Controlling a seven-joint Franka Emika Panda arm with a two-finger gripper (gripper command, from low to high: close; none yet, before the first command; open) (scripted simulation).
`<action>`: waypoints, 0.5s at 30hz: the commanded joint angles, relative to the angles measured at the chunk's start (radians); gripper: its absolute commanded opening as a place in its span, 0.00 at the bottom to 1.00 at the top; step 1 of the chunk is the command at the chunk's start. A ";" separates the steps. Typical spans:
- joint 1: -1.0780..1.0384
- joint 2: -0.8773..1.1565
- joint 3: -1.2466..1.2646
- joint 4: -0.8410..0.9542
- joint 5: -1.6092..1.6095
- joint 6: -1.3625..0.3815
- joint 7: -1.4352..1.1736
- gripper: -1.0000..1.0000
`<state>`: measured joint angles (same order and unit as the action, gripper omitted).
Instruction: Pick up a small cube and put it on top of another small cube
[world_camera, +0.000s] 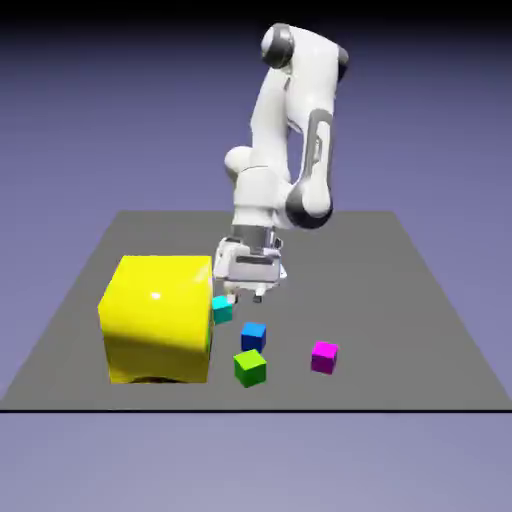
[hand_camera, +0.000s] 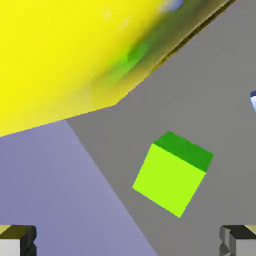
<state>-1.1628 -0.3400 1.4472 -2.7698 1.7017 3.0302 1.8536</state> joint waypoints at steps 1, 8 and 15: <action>-0.029 0.005 0.036 0.001 0.043 0.000 0.028 0.50; -0.233 0.042 0.290 0.007 0.347 0.002 0.221 0.50; -0.379 0.038 0.478 -0.020 0.651 0.040 0.409 0.50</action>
<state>-1.5416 -0.3019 1.9256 -2.7898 2.3529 3.0697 2.2626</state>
